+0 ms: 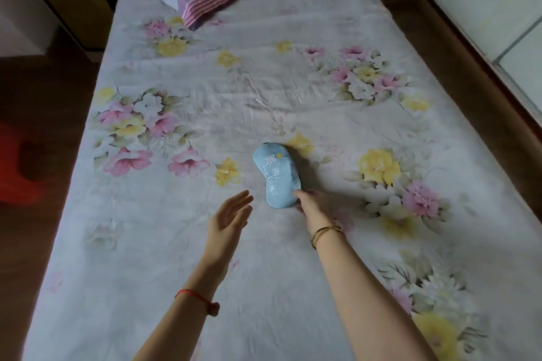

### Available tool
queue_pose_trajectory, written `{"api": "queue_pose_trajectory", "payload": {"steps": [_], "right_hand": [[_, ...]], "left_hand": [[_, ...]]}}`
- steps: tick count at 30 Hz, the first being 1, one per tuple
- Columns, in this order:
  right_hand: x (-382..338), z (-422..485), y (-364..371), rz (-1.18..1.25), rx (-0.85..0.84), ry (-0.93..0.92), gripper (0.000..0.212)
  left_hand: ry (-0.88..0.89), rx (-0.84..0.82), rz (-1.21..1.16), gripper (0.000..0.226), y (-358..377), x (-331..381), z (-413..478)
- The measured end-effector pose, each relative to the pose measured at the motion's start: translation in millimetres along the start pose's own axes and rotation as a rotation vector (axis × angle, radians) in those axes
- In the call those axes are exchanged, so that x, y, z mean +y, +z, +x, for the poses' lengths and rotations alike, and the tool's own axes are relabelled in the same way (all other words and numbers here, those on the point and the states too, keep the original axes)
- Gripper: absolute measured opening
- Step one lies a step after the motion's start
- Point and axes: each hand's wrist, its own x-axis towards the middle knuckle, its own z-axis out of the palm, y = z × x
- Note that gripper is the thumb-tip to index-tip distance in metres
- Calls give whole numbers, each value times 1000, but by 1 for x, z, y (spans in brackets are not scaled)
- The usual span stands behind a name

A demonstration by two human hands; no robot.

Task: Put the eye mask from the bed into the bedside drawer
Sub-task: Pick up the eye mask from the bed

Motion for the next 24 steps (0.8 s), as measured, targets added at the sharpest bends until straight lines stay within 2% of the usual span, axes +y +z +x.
{"api": "queue_pose_trajectory", "payload": {"steps": [4, 10, 14, 19, 22, 24], "right_hand": [[23, -52, -30, 51, 53, -125, 18], [87, -148, -83, 243, -2, 50, 8], [118, -206, -104, 151, 40, -15, 3], [129, -269, -104, -42, 56, -218, 5], [130, -296, -92, -89, -28, -283, 13], [132, -306, -82, -108, -97, -266, 18]], "left_hand": [[-25, -26, 25, 29, 1, 6, -36], [-111, -123, 113, 34, 10, -3, -114], [-153, -232, 246, 45, 17, -25, -160], [-168, -370, 348, 60, 19, -42, -203], [-93, -298, 400, 54, 12, -49, -219], [-133, -176, 420, 37, 3, -55, -222]]}}
